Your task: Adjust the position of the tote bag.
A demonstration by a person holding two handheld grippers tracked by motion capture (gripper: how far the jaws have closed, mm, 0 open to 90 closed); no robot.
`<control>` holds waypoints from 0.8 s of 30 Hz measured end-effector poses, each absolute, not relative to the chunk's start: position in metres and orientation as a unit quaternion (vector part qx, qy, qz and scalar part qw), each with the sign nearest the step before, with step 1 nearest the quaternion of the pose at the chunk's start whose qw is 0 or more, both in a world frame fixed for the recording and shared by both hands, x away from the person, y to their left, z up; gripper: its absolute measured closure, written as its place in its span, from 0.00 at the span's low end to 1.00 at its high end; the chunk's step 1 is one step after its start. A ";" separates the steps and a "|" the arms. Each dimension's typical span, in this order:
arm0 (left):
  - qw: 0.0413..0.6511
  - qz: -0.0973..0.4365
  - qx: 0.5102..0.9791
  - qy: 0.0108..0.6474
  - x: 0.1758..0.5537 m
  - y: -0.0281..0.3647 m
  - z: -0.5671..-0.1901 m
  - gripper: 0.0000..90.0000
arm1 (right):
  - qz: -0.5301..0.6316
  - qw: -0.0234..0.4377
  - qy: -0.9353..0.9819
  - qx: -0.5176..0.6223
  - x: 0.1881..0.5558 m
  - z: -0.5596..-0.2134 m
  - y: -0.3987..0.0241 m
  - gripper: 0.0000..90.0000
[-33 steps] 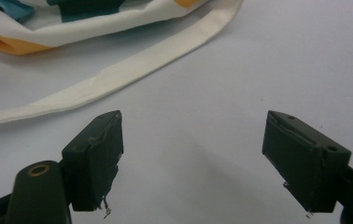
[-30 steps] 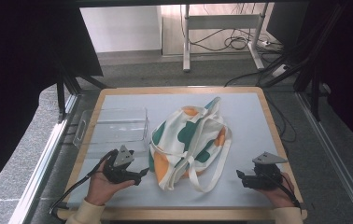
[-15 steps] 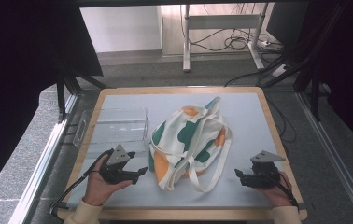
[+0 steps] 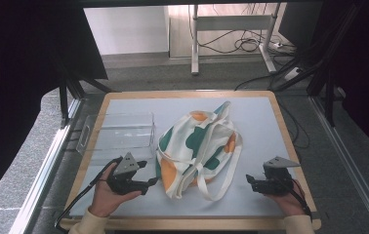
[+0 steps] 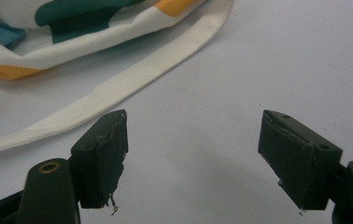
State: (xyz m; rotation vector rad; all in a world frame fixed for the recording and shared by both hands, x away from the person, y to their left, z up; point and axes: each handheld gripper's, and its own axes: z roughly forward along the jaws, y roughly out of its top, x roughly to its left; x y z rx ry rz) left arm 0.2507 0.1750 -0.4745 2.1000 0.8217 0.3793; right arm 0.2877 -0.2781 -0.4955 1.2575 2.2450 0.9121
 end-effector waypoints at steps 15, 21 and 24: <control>0.439 0.118 0.832 0.319 0.246 0.166 -0.471 0.34 | 0.332 0.203 0.800 0.457 0.289 -0.496 -0.278 0.27; 0.439 0.129 0.839 0.294 0.236 0.153 -0.463 0.35 | 0.332 0.203 0.798 0.461 0.289 -0.497 -0.279 0.27; 0.437 0.120 0.845 0.283 0.233 0.144 -0.465 0.35 | 0.330 0.204 0.799 0.459 0.289 -0.497 -0.279 0.26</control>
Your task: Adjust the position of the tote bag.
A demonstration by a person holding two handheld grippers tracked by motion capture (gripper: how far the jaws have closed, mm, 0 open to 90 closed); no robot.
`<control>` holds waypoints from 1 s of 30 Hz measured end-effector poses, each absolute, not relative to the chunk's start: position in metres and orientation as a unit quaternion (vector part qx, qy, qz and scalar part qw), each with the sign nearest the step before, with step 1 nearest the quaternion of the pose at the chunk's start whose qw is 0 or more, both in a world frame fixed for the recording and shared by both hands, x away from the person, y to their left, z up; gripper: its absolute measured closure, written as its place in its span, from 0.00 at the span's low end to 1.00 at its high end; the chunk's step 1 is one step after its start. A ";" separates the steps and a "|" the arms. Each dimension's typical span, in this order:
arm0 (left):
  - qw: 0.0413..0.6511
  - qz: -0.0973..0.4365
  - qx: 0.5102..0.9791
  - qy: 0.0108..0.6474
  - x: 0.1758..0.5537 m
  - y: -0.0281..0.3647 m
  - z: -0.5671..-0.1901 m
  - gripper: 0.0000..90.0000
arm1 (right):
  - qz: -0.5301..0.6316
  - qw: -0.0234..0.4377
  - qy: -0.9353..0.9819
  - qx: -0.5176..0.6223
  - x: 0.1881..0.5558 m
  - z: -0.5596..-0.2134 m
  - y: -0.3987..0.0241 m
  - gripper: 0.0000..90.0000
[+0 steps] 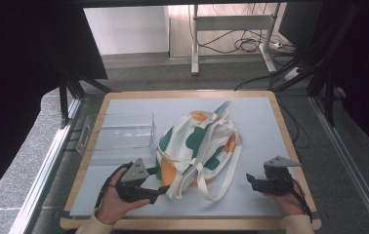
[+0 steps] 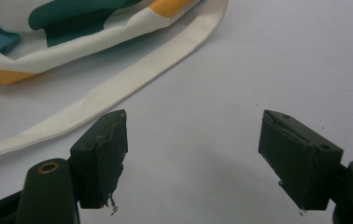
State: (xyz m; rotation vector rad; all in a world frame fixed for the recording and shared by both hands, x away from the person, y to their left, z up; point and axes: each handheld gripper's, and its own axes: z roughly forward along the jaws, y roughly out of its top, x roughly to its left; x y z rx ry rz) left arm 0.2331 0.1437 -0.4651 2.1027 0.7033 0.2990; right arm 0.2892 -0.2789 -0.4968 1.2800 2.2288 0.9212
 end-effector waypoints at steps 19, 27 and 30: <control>0.428 0.112 0.854 0.275 0.226 0.119 -0.471 0.31 | 0.326 0.206 0.798 0.462 0.290 -0.497 -0.280 0.26; 0.413 0.134 0.856 0.281 0.223 0.103 -0.479 0.29 | 0.338 0.199 0.793 0.466 0.290 -0.496 -0.281 0.26; 0.406 0.139 0.859 0.281 0.222 0.097 -0.483 0.29 | 0.334 0.202 0.795 0.464 0.290 -0.497 -0.280 0.26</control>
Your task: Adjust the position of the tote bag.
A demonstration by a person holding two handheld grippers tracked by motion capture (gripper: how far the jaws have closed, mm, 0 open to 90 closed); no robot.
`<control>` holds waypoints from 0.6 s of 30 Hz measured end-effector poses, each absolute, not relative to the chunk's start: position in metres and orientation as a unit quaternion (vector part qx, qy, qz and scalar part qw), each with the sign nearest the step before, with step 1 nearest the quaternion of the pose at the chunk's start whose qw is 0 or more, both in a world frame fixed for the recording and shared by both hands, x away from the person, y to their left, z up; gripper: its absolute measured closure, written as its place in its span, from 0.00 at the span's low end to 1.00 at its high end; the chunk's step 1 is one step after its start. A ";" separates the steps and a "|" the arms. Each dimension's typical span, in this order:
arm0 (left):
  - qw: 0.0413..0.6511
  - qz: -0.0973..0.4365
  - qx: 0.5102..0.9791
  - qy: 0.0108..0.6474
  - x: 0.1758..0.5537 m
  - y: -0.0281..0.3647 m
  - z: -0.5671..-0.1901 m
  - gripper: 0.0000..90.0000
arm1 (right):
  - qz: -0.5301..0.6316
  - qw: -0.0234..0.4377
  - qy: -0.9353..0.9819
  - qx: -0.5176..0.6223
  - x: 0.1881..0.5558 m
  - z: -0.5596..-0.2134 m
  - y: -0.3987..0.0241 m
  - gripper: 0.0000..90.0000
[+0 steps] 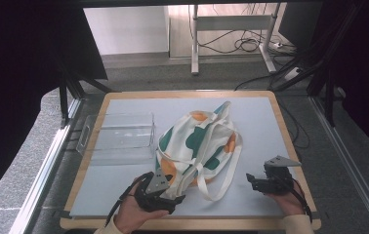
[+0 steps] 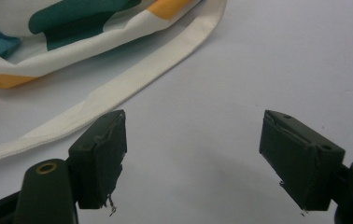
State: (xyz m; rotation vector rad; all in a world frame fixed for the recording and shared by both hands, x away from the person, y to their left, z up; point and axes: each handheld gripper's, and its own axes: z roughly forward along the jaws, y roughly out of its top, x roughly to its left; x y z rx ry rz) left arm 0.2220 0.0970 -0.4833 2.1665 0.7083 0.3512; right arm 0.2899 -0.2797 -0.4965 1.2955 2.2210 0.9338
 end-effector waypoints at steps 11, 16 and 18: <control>0.385 0.154 0.864 0.286 0.225 0.087 -0.497 0.36 | 0.328 0.208 0.800 0.458 0.290 -0.497 -0.278 0.26; 0.386 0.141 0.865 0.286 0.227 0.091 -0.497 0.45 | 0.328 0.208 0.799 0.458 0.290 -0.498 -0.278 0.25; 0.386 0.138 0.866 0.286 0.228 0.093 -0.496 0.51 | 0.328 0.209 0.799 0.458 0.289 -0.497 -0.278 0.25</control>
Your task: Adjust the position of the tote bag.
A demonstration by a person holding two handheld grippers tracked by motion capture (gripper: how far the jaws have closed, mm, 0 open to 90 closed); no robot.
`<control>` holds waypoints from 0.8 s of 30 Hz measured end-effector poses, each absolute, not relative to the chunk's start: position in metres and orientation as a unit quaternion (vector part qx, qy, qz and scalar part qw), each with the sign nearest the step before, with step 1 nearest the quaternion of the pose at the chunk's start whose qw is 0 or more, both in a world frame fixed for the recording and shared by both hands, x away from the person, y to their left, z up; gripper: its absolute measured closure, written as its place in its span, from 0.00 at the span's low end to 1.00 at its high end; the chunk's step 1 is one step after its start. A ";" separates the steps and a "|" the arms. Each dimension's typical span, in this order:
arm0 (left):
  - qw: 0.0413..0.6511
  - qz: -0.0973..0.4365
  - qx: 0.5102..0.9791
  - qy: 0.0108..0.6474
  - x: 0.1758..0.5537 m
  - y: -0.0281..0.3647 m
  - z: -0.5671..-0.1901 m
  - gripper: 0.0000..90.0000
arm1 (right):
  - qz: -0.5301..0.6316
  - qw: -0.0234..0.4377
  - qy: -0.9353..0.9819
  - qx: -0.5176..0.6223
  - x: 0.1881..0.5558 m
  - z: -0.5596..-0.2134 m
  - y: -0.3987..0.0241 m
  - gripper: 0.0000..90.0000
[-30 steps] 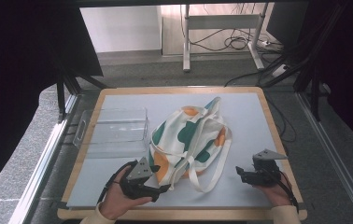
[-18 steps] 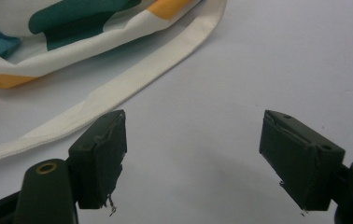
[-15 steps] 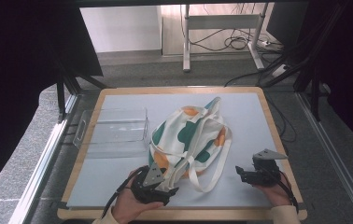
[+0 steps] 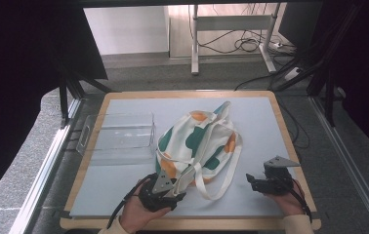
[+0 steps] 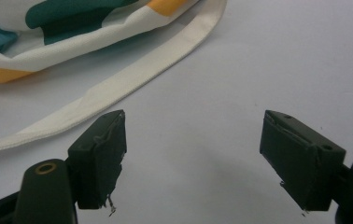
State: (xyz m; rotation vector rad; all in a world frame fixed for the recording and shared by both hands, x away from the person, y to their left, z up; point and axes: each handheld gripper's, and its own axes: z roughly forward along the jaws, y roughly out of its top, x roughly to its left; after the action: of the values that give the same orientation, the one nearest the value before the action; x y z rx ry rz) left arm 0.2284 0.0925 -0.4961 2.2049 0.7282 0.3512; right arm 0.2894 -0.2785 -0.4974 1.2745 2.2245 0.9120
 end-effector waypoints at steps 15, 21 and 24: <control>0.382 0.163 0.863 0.287 0.232 0.101 -0.497 0.78 | 0.324 0.213 0.800 0.457 0.289 -0.497 -0.277 0.25; 0.378 0.160 0.867 0.284 0.233 0.102 -0.497 0.82 | 0.324 0.216 0.799 0.458 0.289 -0.496 -0.278 0.25; 0.379 0.155 0.867 0.285 0.234 0.103 -0.498 0.82 | 0.323 0.218 0.799 0.458 0.288 -0.496 -0.278 0.26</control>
State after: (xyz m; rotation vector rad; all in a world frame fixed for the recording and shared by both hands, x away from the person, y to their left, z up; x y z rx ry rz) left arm 0.2336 0.1029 -0.4980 2.2137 0.7271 0.3952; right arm 0.2883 -0.2777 -0.4956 1.2690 2.2107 0.8936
